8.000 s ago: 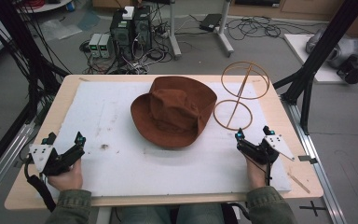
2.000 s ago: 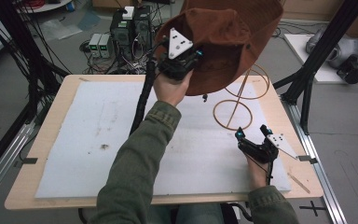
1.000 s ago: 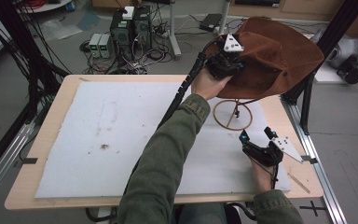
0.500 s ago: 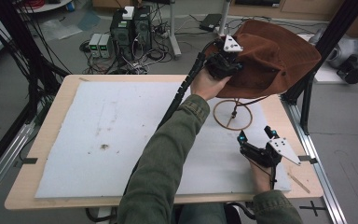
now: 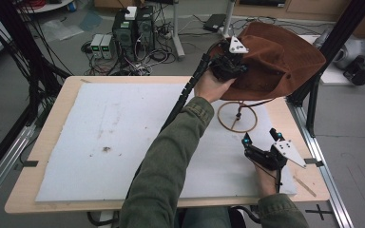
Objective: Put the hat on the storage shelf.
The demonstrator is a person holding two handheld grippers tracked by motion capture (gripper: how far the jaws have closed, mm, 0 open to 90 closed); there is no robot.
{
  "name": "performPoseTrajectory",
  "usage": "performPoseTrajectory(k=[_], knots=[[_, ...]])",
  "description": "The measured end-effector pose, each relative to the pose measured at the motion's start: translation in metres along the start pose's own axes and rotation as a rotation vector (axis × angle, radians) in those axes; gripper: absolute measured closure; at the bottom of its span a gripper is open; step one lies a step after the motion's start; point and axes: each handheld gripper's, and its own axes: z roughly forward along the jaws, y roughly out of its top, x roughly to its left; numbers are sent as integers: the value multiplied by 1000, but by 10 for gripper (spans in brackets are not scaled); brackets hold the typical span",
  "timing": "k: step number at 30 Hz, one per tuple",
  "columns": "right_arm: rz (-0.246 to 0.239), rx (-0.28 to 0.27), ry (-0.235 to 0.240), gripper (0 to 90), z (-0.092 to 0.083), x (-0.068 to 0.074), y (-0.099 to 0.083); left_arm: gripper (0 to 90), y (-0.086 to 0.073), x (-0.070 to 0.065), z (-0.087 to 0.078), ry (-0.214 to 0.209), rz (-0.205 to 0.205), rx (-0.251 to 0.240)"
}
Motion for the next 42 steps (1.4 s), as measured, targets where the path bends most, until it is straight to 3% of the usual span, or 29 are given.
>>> performPoseTrajectory(k=[8, 13, 20, 25, 31, 34, 39, 42], knots=[[7, 6, 1, 20, 0, 0, 0, 859, -3, 4, 3, 16, -13, 40], [1, 5, 5, 20, 1, -1, -1, 855, -2, 2, 3, 11, 15, 45], [9, 9, 5, 20, 1, 0, 0, 739, -1, 2, 3, 19, -8, 39], [9, 7, 9, 20, 1, -1, -1, 669, 2, 4, -4, 24, -22, -15], [17, 13, 10, 20, 1, 0, -1, 512, 1, 4, -11, 37, -47, -79], [14, 10, 10, 20, 1, 0, 0, 316, -2, 5, -16, 83, -64, -125], [13, 6, 14, 20, 1, 1, 0, 220, -5, 9, -30, 104, -67, -198], [11, 7, 12, 20, 1, 0, 0, 179, -5, 11, -44, 153, -71, -224]])
